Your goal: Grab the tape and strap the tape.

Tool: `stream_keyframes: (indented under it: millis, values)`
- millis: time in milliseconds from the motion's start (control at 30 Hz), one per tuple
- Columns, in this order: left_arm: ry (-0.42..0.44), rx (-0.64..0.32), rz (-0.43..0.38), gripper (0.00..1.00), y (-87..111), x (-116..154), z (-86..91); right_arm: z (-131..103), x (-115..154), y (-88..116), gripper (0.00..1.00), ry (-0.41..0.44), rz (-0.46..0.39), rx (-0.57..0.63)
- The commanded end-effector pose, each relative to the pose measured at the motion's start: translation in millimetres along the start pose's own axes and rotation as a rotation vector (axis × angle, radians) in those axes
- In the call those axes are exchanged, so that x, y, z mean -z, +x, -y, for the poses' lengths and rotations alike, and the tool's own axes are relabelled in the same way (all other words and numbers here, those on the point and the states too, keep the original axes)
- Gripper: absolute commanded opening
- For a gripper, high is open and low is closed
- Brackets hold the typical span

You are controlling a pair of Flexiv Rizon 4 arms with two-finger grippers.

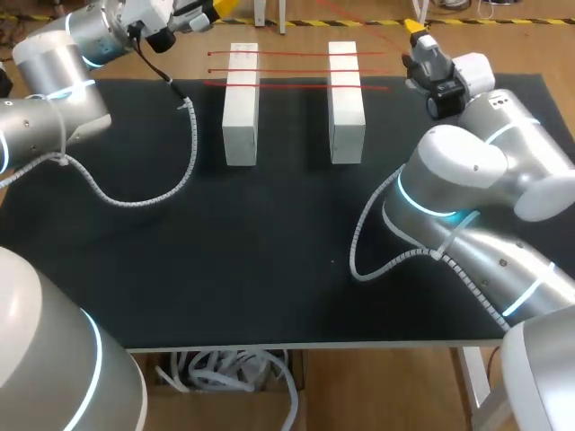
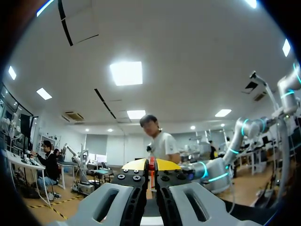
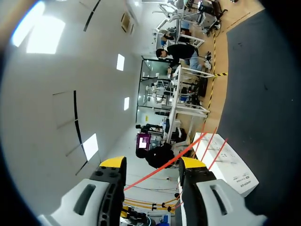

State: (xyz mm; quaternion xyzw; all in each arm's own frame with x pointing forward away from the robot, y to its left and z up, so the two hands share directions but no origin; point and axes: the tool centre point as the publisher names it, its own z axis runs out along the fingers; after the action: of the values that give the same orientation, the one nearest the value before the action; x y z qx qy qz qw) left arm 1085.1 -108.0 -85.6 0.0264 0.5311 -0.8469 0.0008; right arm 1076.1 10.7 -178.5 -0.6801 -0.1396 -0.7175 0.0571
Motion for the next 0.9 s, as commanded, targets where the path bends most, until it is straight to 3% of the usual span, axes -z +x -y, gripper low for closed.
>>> stream_keyframes:
  millis: [33, 100, 167, 233, 300, 367, 467, 533, 567, 600, 633, 667, 733, 800, 900]
  values:
    - [0.0, -0.002, 0.004, 0.0, 1.3, 0, -0.3, -3, -2, -2, 0.7, -0.009, 0.001, 0.002]
    - [0.0, -0.002, 0.004, 0.0, 1.3, 0, -0.3, -7, -3, -4, 0.76, -0.027, 0.005, -0.002]
    - [0.0, -0.002, 0.004, 0.0, 1.3, 0, -0.3, -11, -5, -6, 0.6, -0.037, 0.008, -0.007]
    - [0.0, -0.002, 0.004, 0.0, 1.3, 0, -0.3, -12, -5, -6, 0.67, -0.049, 0.007, -0.014]
    - [0.0, -0.002, 0.004, 0.0, 1.3, 0, -0.3, -12, -5, -6, 0.55, -0.051, 0.005, -0.028]
    - [0.0, -0.002, 0.004, 0.0, 1.3, 0, -0.3, -11, -6, -7, 0.6, -0.048, -0.005, -0.055]
    - [0.0, -0.002, 0.004, 0.0, 1.3, 0, -0.3, -7, -6, -7, 0.81, -0.044, -0.028, -0.086]
    - [0.0, -0.002, 0.004, 0.0, 1.3, 0, -0.3, -6, -8, -8, 0.66, -0.045, -0.027, -0.095]
    - [0.0, -0.002, 0.004, 0.0, 1.3, 0, -0.3, -5, -9, -9, 0.69, -0.044, -0.026, -0.096]
    - [0.0, -0.002, 0.004, 0.0, 1.3, 0, -0.3, -4, -9, -9, 0.8, -0.041, -0.027, -0.104]
    - [0.0, -0.002, 0.004, 0.0, 1.3, 0, -0.3, -3, -9, -10, 0.8, -0.042, -0.026, -0.104]
    - [0.0, -0.002, 0.004, 0.0, 1.3, 0, -0.3, -2, -9, -10, 0.73, -0.041, -0.026, -0.104]
    - [0.0, -0.002, 0.004, 0.0, 1.3, 0, -0.3, -1, -9, -10, 0.75, -0.037, -0.026, -0.106]
    - [0.0, -0.002, 0.004, 0.0, 1.3, 0, -0.3, 0, -9, -10, 0.69, -0.035, -0.027, -0.108]
    - [0.0, -0.002, 0.004, 0.0, 1.3, 0, -0.3, 1, -9, -11, 0.71, -0.032, -0.026, -0.107]
